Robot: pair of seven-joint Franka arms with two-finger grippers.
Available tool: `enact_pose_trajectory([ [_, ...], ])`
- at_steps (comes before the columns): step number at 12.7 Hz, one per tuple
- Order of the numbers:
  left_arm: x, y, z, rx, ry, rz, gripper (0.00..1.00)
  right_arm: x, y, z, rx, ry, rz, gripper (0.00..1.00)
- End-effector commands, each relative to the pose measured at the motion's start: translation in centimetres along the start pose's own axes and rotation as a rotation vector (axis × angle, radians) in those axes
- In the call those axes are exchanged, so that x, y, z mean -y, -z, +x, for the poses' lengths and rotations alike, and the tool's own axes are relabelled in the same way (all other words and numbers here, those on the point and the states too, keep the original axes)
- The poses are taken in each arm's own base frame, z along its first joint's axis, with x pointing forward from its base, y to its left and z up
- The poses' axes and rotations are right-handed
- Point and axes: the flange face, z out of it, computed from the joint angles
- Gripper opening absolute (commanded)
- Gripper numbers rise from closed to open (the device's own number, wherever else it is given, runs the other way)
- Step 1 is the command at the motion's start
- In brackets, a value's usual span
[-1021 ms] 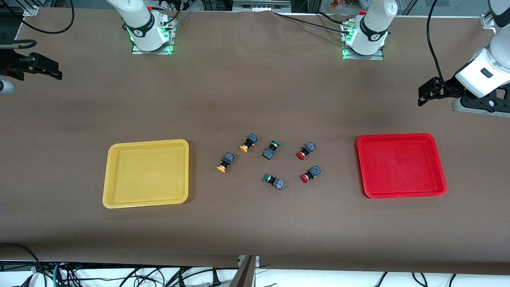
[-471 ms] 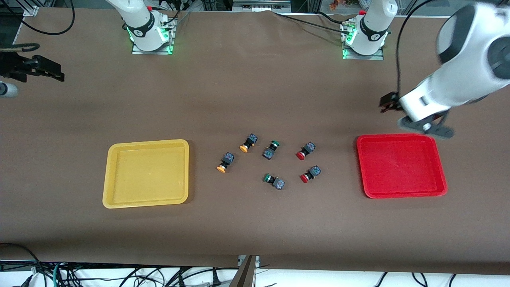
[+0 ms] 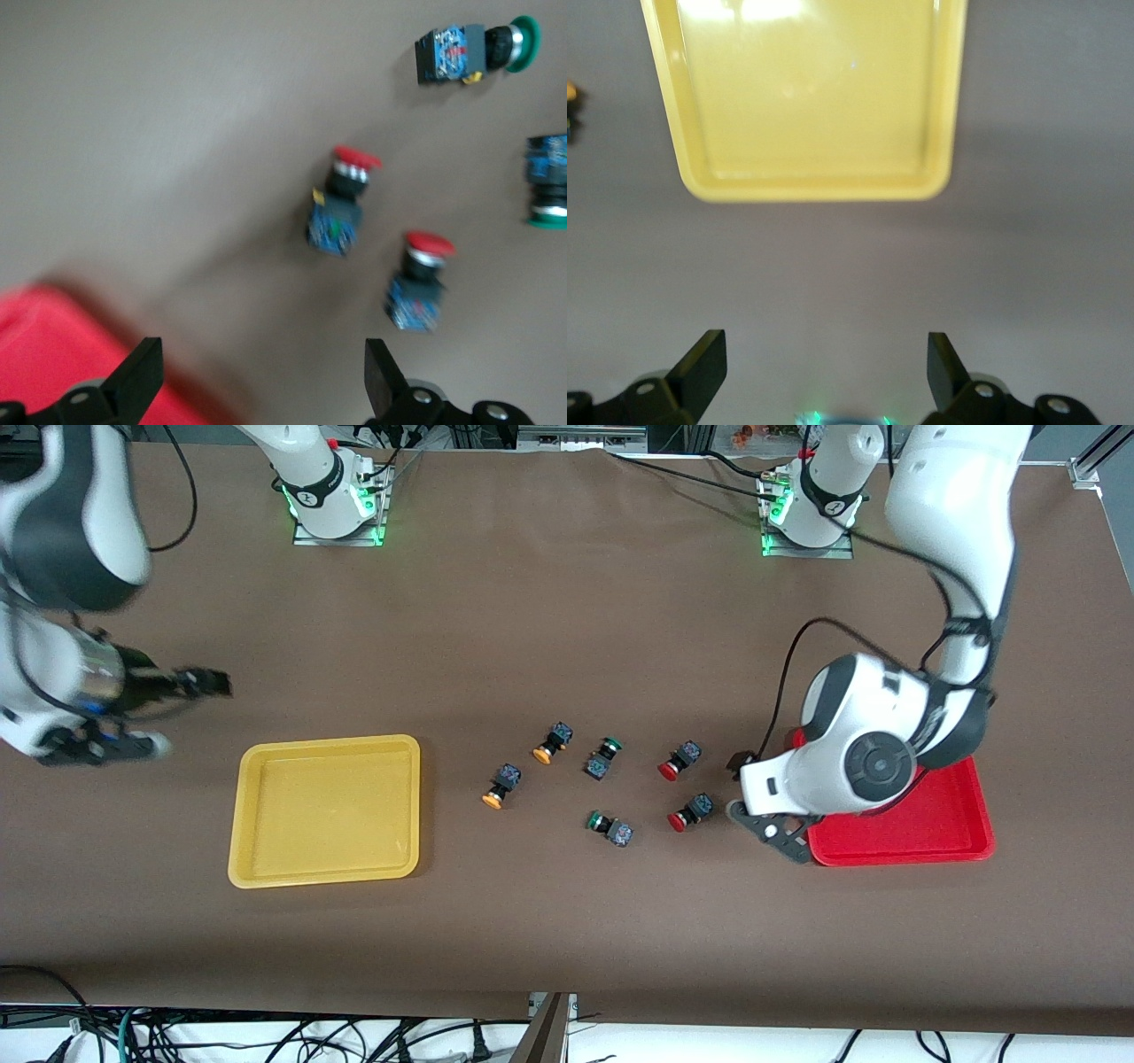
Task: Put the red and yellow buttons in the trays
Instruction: 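Grasp a red button with the left gripper while the right gripper grasps yellow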
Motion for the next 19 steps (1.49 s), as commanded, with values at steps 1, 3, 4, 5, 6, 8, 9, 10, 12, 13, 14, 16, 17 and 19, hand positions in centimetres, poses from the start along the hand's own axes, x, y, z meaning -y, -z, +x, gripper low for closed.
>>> enact_pose_trajectory([
  [1,-1.7,-4.3,3.7,-0.111,-0.162,0.045,1.00,8.6,-3.8,3.0,-0.059,-0.143,-0.009,1.00],
  [3,-3.8,-7.8,4.5,-0.132,-0.184,0.051,1.00,14.9,-7.9,4.8,-0.112,-0.277,-0.005,1.00],
  [4,-4.7,-8.9,4.6,-0.124,-0.200,0.048,1.00,17.8,-9.9,5.4,-0.141,-0.345,0.005,1.00],
  [5,-4.8,-10.4,4.3,-0.108,-0.203,0.041,1.00,20.3,-11.8,5.9,-0.167,-0.394,0.017,1.00],
  [6,-4.8,-11.0,4.2,-0.099,-0.204,0.037,1.00,22.3,-13.6,6.3,-0.188,-0.436,0.030,1.00],
  [8,-5.2,-11.4,4.1,-0.090,-0.209,0.033,1.00,25.9,-17.1,6.9,-0.230,-0.502,0.064,1.00],
  [9,-5.1,-11.5,3.8,-0.082,-0.208,0.030,0.79,27.5,-19.2,7.1,-0.249,-0.543,0.081,1.00],
  [10,-4.9,-11.8,3.5,-0.071,-0.202,0.024,0.41,28.7,-20.7,7.3,-0.265,-0.582,0.101,1.00],
  [12,-5.1,-11.5,3.2,-0.065,-0.203,0.022,0.01,30.5,-23.4,7.3,-0.273,-0.591,0.109,1.00],
  [13,-4.9,-10.7,3.2,-0.072,-0.195,0.026,0.00,31.3,-24.4,7.2,-0.278,-0.592,0.113,1.00],
  [14,-4.5,-9.3,2.9,-0.058,-0.189,0.023,0.00,32.3,-25.3,6.9,-0.285,-0.592,0.119,1.00],
  [16,-2.7,-5.5,1.5,-0.003,-0.163,0.018,0.00,32.9,-25.9,6.7,-0.285,-0.586,0.119,1.00],
  [17,-1.0,-4.0,0.5,0.017,-0.138,0.016,0.00,33.5,-26.1,6.4,-0.281,-0.579,0.120,1.00],
  [19,2.3,-1.3,-2.1,0.095,-0.118,0.053,0.00,34.1,-27.2,6.1,-0.272,-0.572,0.111,0.95],
])
